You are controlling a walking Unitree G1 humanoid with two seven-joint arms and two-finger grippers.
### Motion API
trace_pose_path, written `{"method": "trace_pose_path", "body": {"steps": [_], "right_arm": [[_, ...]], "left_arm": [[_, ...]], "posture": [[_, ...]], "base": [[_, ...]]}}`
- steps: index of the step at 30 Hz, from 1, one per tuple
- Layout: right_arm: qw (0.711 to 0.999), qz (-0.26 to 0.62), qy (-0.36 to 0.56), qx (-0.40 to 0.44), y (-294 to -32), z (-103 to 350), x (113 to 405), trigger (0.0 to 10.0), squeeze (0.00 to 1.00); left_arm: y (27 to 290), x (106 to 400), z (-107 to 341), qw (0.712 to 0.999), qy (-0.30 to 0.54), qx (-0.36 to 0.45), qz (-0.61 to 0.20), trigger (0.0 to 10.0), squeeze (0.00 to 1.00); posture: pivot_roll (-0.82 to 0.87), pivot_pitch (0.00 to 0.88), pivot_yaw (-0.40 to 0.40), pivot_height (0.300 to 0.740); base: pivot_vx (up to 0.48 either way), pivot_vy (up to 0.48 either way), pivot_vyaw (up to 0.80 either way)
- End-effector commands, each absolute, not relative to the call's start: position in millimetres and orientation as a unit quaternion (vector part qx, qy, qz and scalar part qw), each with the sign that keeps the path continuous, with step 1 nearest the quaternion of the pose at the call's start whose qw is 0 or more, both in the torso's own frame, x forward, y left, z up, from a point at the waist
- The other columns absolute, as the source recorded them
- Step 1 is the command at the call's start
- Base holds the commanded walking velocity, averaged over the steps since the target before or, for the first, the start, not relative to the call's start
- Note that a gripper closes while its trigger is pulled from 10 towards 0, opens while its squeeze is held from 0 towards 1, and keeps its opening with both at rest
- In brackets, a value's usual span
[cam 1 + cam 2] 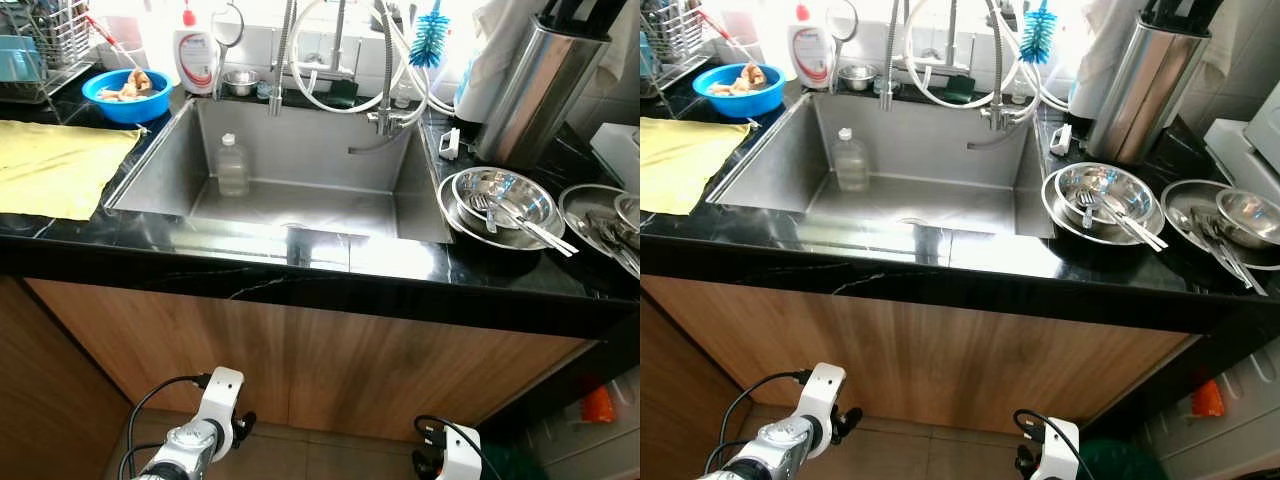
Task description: Kitchen organization
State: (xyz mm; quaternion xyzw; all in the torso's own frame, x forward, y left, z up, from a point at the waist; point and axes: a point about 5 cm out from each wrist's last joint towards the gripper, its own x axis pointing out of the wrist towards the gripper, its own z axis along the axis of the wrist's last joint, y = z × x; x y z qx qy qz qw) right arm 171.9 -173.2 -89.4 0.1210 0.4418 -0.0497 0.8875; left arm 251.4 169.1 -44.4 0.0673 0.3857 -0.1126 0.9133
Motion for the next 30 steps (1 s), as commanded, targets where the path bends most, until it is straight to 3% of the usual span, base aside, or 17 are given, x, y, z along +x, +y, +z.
{"method": "trace_pose_path", "body": {"steps": [1,8,26,30], "right_arm": [[0.885,-0.052,0.448,0.116,-176.4,-90.7,168.5,10.0,0.00],[0.889,-0.058,0.436,0.128,-176.4,-89.7,169.5,10.0,0.00],[0.889,-0.060,0.436,0.128,-175.7,-89.1,171.3,10.0,0.00],[0.888,-0.094,0.430,0.132,-177.4,-89.4,170.4,10.0,0.00]], "left_arm": [[169.7,248.9,-46.3,0.911,0.391,0.064,-0.110,10.0,0.00],[168.2,248.5,-46.6,0.911,0.391,0.061,-0.111,10.0,0.00],[169.5,251.7,-44.2,0.914,0.384,0.068,-0.111,10.0,0.00],[169.2,252.9,-43.3,0.914,0.382,0.076,-0.114,10.0,0.00]], "posture": [[0.07,0.000,-0.074,0.740],[0.07,0.000,-0.074,0.740],[0.07,0.000,-0.067,0.740],[0.05,0.000,-0.060,0.740]], "base": [[0.000,0.000,-0.66],[0.000,0.237,-0.18],[0.000,0.000,0.00],[0.000,0.000,0.00]]}}
